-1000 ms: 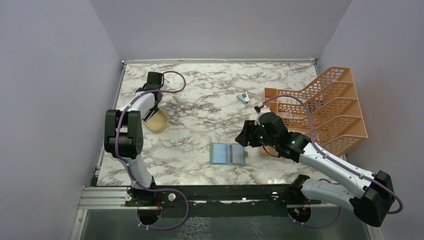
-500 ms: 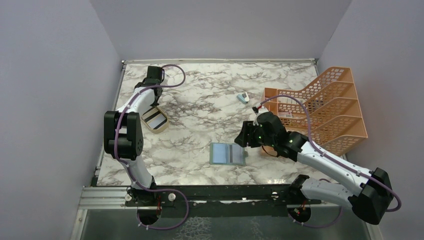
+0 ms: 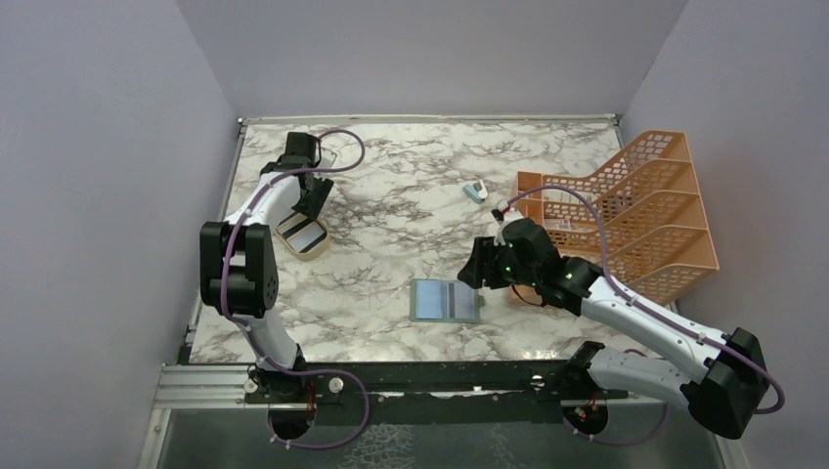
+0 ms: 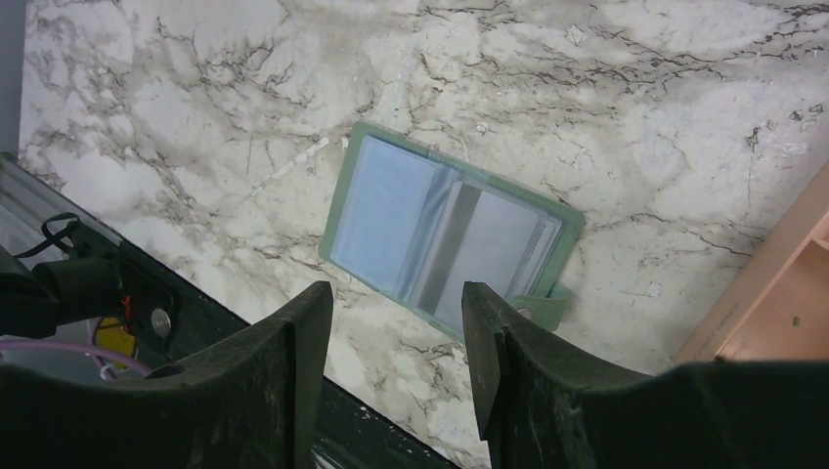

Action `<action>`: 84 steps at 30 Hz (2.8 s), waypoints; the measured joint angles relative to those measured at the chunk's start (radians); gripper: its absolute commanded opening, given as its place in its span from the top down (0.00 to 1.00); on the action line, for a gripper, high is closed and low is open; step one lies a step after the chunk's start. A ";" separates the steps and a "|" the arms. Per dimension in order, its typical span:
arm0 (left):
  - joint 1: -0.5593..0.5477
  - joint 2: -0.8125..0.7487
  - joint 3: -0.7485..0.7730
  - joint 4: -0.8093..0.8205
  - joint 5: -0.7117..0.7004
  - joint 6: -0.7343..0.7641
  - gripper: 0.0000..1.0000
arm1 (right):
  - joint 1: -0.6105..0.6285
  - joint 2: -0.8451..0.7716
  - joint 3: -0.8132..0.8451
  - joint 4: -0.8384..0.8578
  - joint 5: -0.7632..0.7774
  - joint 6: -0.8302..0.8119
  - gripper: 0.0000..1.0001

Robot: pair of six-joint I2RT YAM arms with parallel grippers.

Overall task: Put the credit cards into the card holder
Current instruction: Move the storage box to the center of the board.

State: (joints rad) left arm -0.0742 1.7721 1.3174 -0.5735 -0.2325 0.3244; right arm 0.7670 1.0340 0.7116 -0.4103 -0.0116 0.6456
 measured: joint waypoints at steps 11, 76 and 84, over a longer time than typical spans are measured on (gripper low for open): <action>0.000 -0.027 -0.075 -0.061 0.116 0.059 0.33 | 0.000 -0.006 0.000 0.000 -0.031 -0.024 0.48; 0.060 -0.002 -0.083 0.200 0.363 -0.547 0.35 | 0.000 0.217 0.115 0.140 -0.058 0.110 0.17; 0.059 0.013 -0.160 0.230 0.494 -0.588 0.45 | 0.000 0.307 0.183 0.160 -0.068 0.103 0.18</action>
State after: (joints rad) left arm -0.0154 1.7847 1.1576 -0.3439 0.2611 -0.2634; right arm 0.7670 1.3415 0.8948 -0.2501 -0.0795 0.7486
